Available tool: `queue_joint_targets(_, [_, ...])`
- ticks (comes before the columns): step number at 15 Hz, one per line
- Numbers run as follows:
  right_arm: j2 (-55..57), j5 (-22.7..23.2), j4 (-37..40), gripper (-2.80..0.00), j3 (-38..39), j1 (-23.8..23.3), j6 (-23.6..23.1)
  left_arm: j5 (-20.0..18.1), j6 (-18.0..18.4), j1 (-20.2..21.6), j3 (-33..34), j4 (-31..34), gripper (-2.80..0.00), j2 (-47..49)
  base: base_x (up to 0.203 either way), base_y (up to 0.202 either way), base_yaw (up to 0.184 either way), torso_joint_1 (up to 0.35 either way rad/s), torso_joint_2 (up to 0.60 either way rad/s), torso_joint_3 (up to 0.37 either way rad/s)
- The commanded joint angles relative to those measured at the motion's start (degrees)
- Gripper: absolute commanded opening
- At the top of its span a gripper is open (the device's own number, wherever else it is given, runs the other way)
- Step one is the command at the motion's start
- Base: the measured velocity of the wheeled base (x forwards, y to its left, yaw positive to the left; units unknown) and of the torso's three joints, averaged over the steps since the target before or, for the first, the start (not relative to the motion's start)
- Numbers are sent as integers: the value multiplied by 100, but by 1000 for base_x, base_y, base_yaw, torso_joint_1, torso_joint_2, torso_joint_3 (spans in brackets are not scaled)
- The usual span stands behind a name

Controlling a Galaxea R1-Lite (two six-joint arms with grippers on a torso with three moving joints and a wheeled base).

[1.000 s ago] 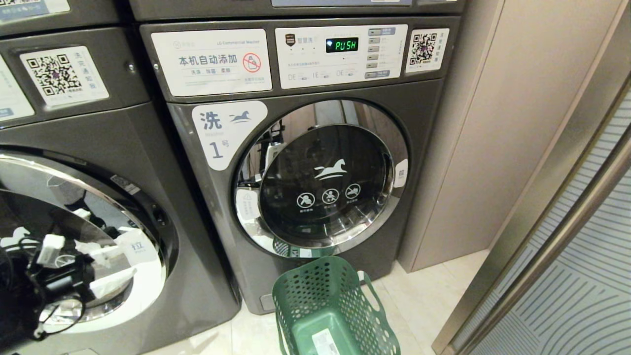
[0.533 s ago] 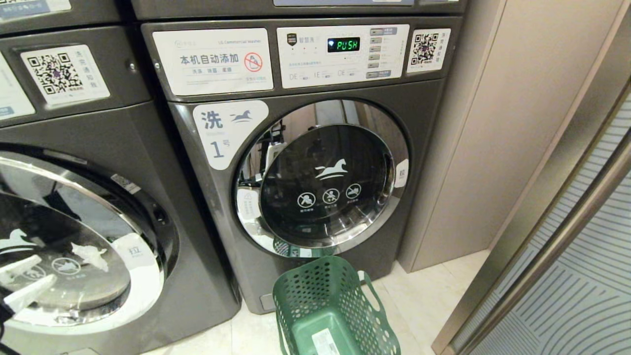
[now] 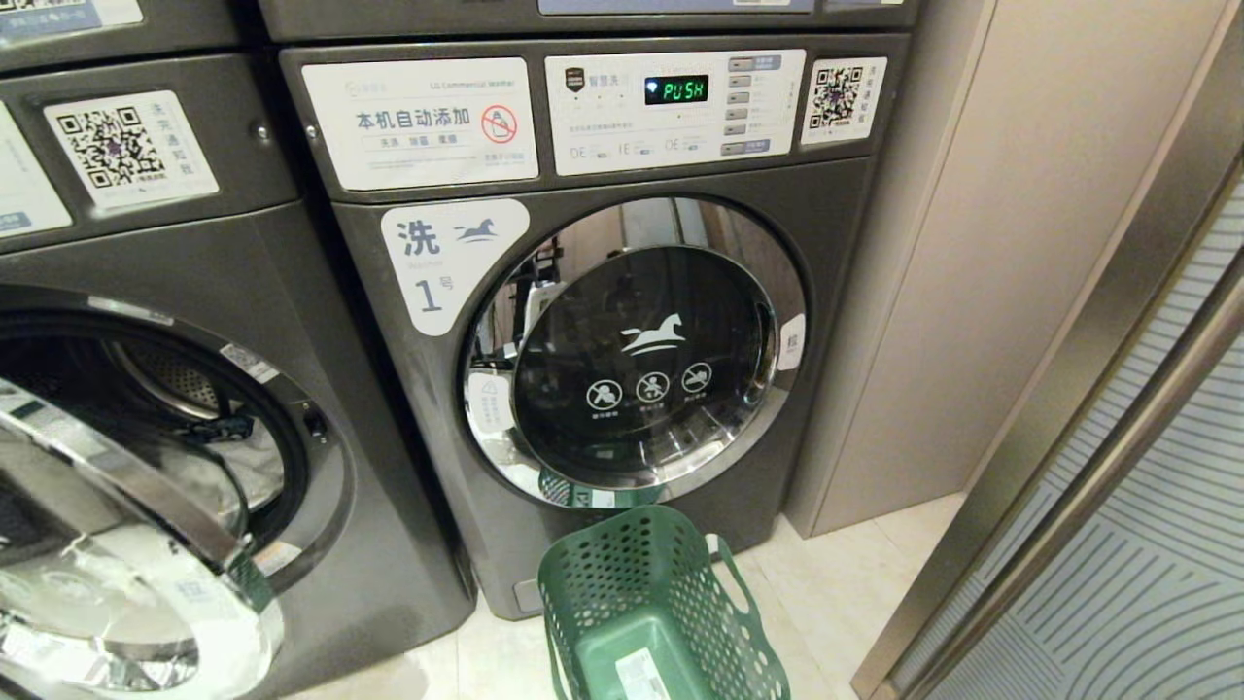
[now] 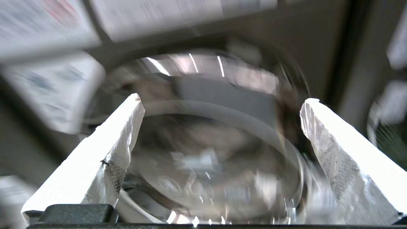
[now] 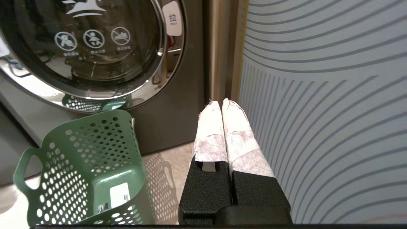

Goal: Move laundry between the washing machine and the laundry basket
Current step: Open the lid of the washing machine

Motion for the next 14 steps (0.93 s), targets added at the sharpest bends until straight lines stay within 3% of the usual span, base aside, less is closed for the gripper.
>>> queue_joint_targets(1, [7,-1,-4,-280,193,4,0,828,-1017,551,-123,289,0,-2236,0,0,0,0,0,0])
queue_joint_targets(3, [7,-1,-4,-280,193,4,0,1607,-1923,827,-945,730,0,-3109,0,0,0,0,0,0])
queue_joint_targets(5, [7,-1,-4,-280,193,4,0,1759,-2354,738,-1906,1463,0,-3285,0,0,0,0,0,0])
queue_joint_targets(7, [7,-1,-4,-280,193,4,0,1770,-2460,449,-2505,3066,0,-3289,0,0,0,0,0,0])
queue_joint_targets(9, [7,-1,-4,-280,193,4,0,1789,-2409,130,-3263,5354,0,-3301,0,0,0,0,0,0])
queue_joint_targets(10, [7,-1,-4,-280,193,4,0,1798,-2125,-64,-3576,6591,0,-3303,0,0,0,0,0,0])
queue_joint_targets(11, [7,-1,-4,-280,193,4,0,1825,-1409,-222,-3684,7426,0,-3285,0,0,0,0,0,0])
queue_joint_targets(12, [7,-1,-4,-280,193,4,0,1929,-227,-362,-3610,7782,0,-3235,0,0,0,0,0,0])
queue_joint_targets(13, [7,-1,-4,-280,193,4,0,2139,1198,-522,-3498,7868,0,-3146,0,0,0,0,0,0])
queue_joint_targets(14, [7,-1,-4,-280,193,4,0,2523,2403,-815,-3383,7941,0,-2998,0,0,0,0,0,0])
